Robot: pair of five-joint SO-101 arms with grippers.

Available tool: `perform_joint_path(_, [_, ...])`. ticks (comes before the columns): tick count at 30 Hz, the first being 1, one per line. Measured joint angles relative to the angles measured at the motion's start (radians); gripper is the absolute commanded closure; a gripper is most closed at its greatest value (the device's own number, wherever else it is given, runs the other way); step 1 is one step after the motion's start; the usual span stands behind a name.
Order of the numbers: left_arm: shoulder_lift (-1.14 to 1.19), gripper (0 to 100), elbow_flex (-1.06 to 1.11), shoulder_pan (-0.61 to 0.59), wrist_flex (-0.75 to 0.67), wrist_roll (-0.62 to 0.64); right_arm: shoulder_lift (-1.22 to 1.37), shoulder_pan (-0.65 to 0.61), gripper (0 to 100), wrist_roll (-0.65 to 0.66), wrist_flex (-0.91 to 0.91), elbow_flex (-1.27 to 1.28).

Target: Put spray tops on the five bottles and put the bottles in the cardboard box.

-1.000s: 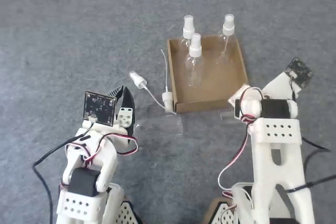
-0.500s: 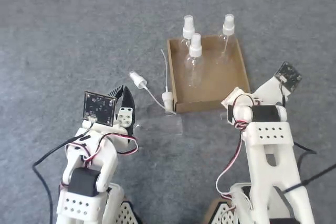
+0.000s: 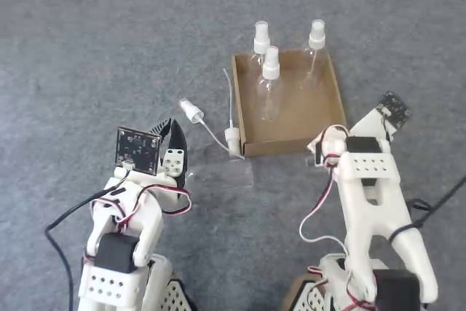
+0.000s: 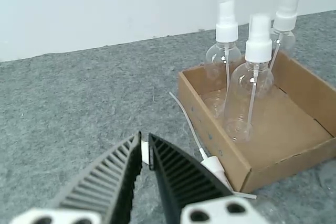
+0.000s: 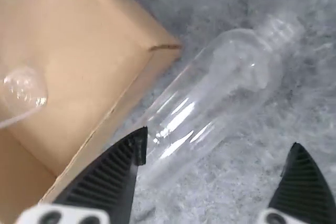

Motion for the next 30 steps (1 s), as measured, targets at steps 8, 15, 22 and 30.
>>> perform_joint_path(8, [0.0,99,0.0,0.0,0.0,0.0,0.058,0.077,65.9,0.014,-0.014,-0.002])
perform_joint_path(15, [0.0,99,0.0,0.0,0.0,0.0,0.071,0.232,66.0,0.135,-0.014,0.031])
perform_joint_path(22, [0.0,99,0.0,0.0,0.0,0.0,0.071,0.43,66.0,0.488,0.021,0.031])
perform_joint_path(30, [0.0,99,-0.048,0.0,0.057,0.0,0.071,0.585,65.9,1.005,0.063,0.031])
